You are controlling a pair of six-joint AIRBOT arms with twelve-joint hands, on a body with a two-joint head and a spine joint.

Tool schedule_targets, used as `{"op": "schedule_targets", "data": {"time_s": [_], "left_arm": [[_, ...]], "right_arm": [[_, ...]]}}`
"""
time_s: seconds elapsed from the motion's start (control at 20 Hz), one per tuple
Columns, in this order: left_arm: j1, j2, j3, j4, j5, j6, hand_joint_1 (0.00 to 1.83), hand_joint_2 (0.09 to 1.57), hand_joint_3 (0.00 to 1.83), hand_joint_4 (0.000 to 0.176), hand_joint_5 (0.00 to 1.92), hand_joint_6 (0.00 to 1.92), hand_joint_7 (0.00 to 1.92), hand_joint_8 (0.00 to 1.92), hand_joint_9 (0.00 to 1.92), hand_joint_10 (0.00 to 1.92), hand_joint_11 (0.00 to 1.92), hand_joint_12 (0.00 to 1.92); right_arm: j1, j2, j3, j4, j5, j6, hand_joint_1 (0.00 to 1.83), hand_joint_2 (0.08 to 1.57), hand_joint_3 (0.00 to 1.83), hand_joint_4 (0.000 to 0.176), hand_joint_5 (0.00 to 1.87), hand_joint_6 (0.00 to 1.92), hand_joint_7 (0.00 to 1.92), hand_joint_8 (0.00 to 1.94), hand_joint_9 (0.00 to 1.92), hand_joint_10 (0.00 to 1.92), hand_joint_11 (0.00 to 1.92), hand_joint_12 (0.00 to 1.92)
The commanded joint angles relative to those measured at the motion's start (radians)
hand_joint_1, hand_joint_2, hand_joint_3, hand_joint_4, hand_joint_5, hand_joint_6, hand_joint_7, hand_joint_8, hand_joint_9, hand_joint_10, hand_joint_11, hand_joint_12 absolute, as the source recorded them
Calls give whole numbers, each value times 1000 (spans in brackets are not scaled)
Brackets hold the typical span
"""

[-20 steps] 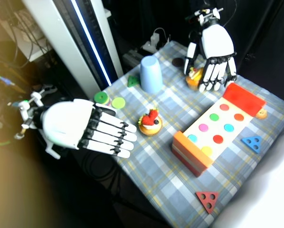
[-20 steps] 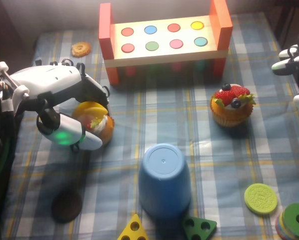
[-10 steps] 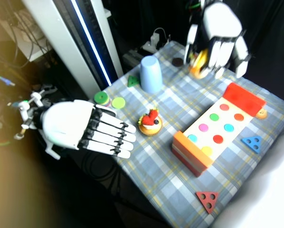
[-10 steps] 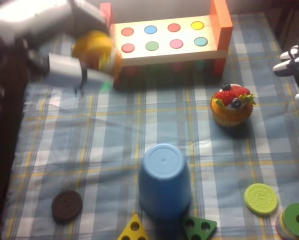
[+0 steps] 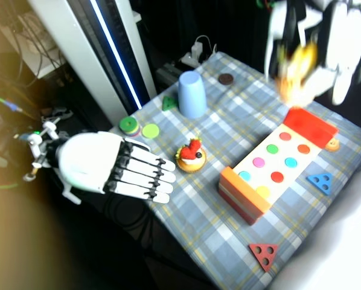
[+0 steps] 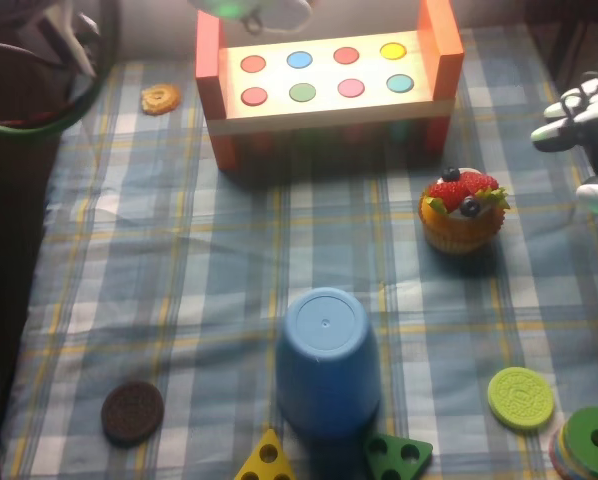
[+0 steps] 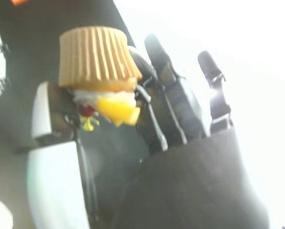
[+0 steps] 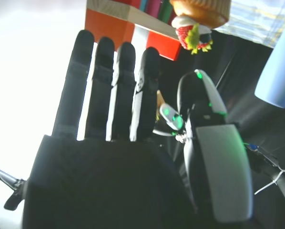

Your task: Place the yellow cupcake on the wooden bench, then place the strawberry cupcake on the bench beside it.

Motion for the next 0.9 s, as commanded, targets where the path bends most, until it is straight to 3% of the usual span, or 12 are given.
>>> {"op": "schedule_targets", "data": {"time_s": [0.0, 0.05, 0.15, 0.25, 0.4, 0.5, 0.55, 0.6, 0.65, 0.7, 0.8, 0.85], "left_arm": [[-22, -21, 37, -61, -69, 57, 1183, 1177, 1, 12, 808, 1183, 919, 1147, 851, 0, 10, 882], [-20, -41, 62, -110, -58, 100, 1207, 1174, 0, 0, 774, 1182, 968, 1121, 821, 7, 1, 800], [-5, -100, 141, -278, -28, 245, 1214, 1172, 0, 0, 770, 1167, 979, 1124, 803, 3, 0, 669], [14, -128, 182, -405, -18, 356, 1213, 1169, 1, 0, 791, 1129, 968, 1151, 847, 7, 4, 726], [42, -137, 201, -495, -12, 430, 1199, 1172, 1, 0, 807, 1127, 943, 1169, 803, 2, 0, 585], [58, -144, 210, -513, -7, 430, 1162, 1211, 7, 4, 737, 1284, 864, 1236, 764, 19, 0, 484], [62, -148, 212, -515, -5, 430, 1147, 1225, 1, 33, 741, 1331, 816, 1259, 732, 8, 0, 460], [66, -149, 212, -515, -5, 430, 977, 1245, 0, 84, 731, 1353, 785, 504, 684, 2, 20, 327], [70, -150, 212, -514, -5, 430, 946, 1236, 1, 111, 750, 1326, 853, 171, 689, 2, 52, 287], [74, -150, 212, -517, -6, 430, 939, 1239, 1, 107, 744, 1335, 879, 59, 686, 1, 80, 284], [87, -144, 212, -535, -8, 430, 875, 1261, 6, 170, 692, 1405, 850, 8, 682, 0, 120, 305], [91, -143, 213, -539, -8, 430, 909, 1213, 0, 63, 625, 552, 815, 1, 671, 7, 133, 330]], "right_arm": [[18, -5, 8, 12, 107, 7, 625, 1307, 0, 0, 735, 1, 681, 4, 590, 5, 523, 186], [21, -8, 9, 9, 107, 8, 618, 1311, 0, 0, 735, 1, 686, 4, 593, 5, 525, 193], [25, -17, 19, -1, 105, 16, 656, 1314, 0, 0, 727, 0, 684, 1, 601, 5, 528, 212], [26, -23, 25, -6, 105, 25, 681, 1311, 0, 0, 739, 5, 681, 1, 603, 4, 525, 224], [26, -23, 26, -6, 105, 26, 692, 1321, 3, 0, 728, 1, 669, 0, 607, 4, 524, 232], [26, -23, 26, -6, 105, 26, 675, 1317, 1, 0, 728, 1, 675, 2, 610, 4, 514, 234], [26, -23, 26, -6, 105, 26, 642, 1320, 2, 0, 720, 0, 667, 1, 599, 2, 503, 232], [26, -24, 26, -6, 105, 26, 633, 1323, 3, 0, 716, 0, 665, 1, 595, 0, 497, 231], [26, -24, 26, -6, 105, 26, 648, 1324, 2, 0, 713, 0, 659, 0, 591, 0, 492, 232], [26, -24, 25, -6, 105, 26, 672, 1326, 1, 0, 709, 0, 653, 0, 592, 1, 495, 236], [26, -24, 25, -8, 105, 27, 681, 1324, 0, 0, 713, 1, 661, 3, 609, 6, 510, 245], [26, -24, 25, -8, 105, 28, 660, 1326, 1, 0, 710, 0, 662, 2, 609, 4, 510, 247]]}}
